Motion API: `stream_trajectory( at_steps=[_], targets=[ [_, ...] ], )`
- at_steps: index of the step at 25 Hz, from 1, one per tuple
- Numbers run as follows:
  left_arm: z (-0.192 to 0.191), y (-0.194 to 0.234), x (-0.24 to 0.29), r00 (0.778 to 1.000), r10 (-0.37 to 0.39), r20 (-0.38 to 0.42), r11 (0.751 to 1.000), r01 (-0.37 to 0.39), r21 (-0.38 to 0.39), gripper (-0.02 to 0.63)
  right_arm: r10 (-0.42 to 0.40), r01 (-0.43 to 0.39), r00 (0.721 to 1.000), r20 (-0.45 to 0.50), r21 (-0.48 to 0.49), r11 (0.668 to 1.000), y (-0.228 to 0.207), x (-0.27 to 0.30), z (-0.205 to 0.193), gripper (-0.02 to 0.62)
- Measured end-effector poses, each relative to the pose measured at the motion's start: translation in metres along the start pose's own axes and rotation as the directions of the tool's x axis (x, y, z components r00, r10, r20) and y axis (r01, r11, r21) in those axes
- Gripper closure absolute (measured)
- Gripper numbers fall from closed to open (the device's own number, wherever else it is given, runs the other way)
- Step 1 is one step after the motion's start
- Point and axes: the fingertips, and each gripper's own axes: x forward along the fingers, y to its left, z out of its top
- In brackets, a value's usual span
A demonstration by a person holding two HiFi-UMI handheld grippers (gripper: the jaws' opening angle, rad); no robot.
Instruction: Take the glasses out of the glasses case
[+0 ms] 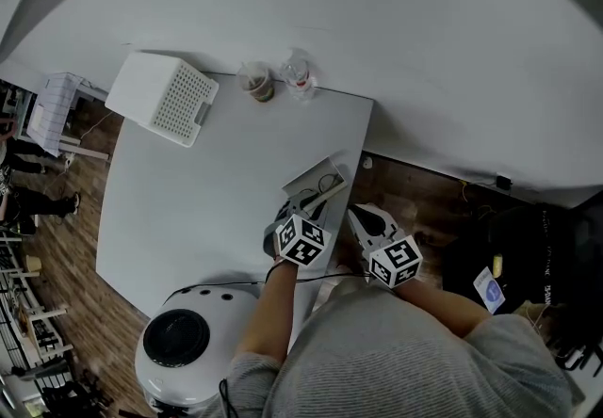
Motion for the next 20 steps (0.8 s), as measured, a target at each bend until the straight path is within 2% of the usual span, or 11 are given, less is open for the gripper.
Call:
stream_trajectory(
  at_steps=[9,20],
  targets=[
    [-0.012,0.002,0.023,0.985,0.049,-0.163,0.991,-0.028,0.128,0.525,-0.025,0.025,1.000,-0.004,0.040,0.999,-0.008,0.000,-0.004,0.580],
    [-0.024,0.005,0.042,0.952,0.051,-0.301,0.982,0.007,0.186,0.525,-0.042,0.043,0.999,-0.018,0.065,0.997,-0.012,-0.002,-0.009,0.580]
  ],
)
